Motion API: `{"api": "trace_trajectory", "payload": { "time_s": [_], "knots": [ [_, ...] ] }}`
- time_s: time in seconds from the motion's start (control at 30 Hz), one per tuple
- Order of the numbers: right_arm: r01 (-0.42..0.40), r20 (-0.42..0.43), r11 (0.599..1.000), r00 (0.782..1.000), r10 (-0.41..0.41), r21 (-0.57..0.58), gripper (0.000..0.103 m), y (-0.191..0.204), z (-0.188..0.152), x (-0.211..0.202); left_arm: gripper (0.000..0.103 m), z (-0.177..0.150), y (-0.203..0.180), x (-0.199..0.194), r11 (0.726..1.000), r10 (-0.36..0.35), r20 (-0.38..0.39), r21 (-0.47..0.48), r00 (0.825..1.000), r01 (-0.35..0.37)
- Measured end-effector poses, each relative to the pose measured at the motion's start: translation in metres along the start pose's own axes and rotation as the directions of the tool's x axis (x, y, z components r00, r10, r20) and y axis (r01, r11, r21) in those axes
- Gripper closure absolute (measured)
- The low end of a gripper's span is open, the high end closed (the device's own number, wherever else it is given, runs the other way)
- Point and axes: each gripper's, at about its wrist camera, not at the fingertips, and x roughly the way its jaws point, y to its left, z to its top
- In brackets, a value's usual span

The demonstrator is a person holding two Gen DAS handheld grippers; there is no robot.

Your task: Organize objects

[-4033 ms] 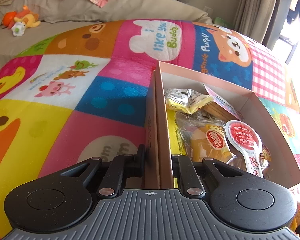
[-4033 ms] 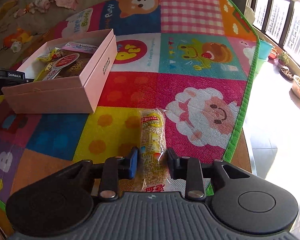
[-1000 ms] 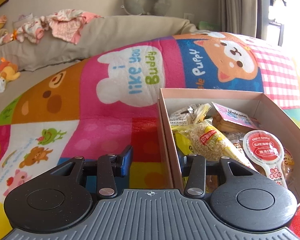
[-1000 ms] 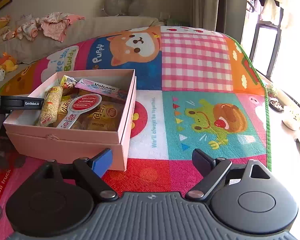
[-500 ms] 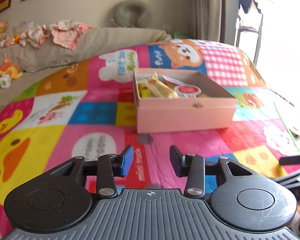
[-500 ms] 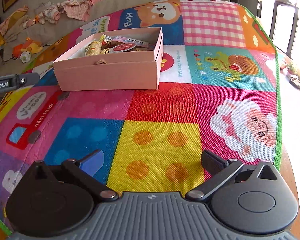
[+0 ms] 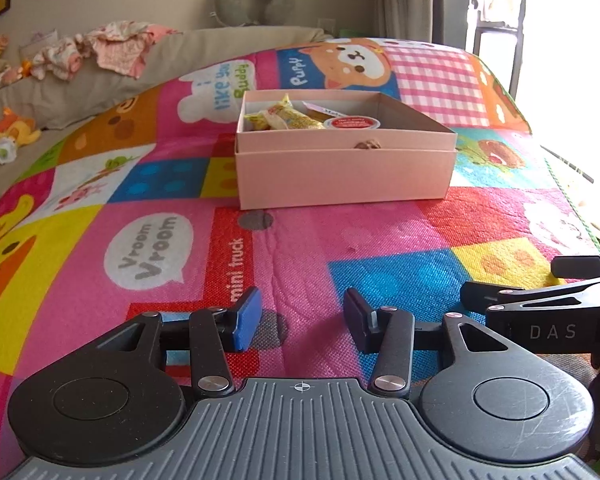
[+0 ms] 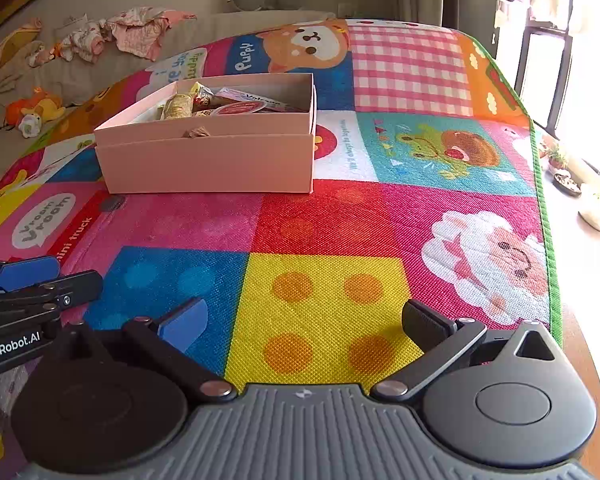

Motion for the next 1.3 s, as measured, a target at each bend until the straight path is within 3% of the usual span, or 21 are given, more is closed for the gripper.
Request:
{"api": "trace_trajectory", "payload": {
  "time_s": [1.3],
  "knots": [
    [-0.025,0.019,1.0,1.0,0.025,-0.014,0.0,-0.0004,0.0034,0.0071,0.052,0.0006,0.0002,0.0017,1.0,0.009,-0.002,-0.012,1.0,-0.009]
  ]
}}
